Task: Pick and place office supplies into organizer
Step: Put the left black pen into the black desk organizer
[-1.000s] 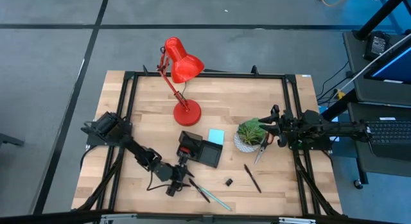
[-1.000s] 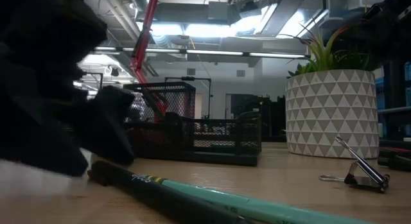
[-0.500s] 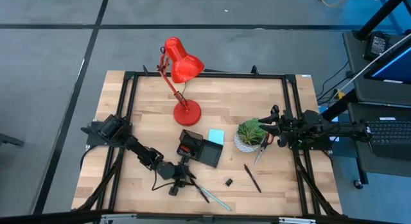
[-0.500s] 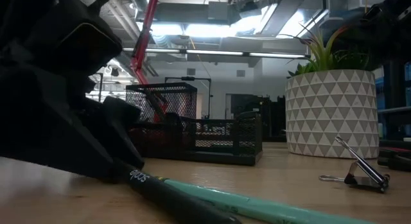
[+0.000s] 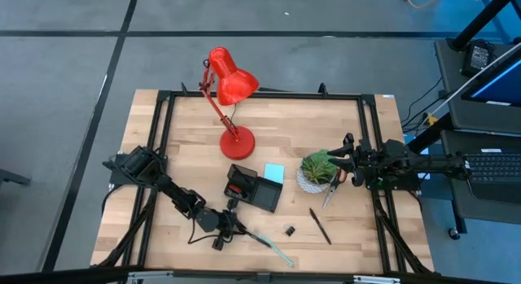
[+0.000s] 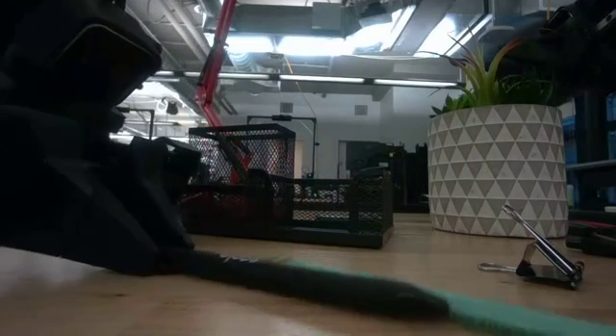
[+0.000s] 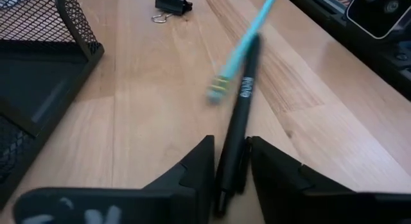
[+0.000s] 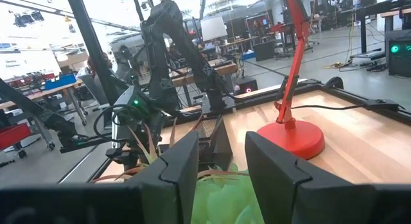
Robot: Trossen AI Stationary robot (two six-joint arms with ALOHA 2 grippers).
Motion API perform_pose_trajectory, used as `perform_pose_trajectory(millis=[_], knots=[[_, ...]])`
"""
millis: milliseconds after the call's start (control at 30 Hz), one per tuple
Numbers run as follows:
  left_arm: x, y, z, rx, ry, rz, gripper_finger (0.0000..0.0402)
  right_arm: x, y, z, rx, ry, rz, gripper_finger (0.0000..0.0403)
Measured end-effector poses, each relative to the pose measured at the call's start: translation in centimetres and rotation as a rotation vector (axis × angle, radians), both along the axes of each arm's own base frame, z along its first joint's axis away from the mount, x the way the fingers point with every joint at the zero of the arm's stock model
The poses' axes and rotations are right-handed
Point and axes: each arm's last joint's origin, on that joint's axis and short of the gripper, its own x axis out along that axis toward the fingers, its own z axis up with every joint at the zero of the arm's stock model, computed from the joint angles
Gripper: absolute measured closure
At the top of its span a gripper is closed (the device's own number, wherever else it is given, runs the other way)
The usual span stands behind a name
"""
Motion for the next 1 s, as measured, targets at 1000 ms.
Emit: perform_pose_trajectory(millis=[1000], knots=[[-2.2, 2.5, 12.7, -0.048, 0.036, 0.097, 0.036, 0.0, 0.0, 0.1, -0.004, -0.014, -0.001, 0.0271]])
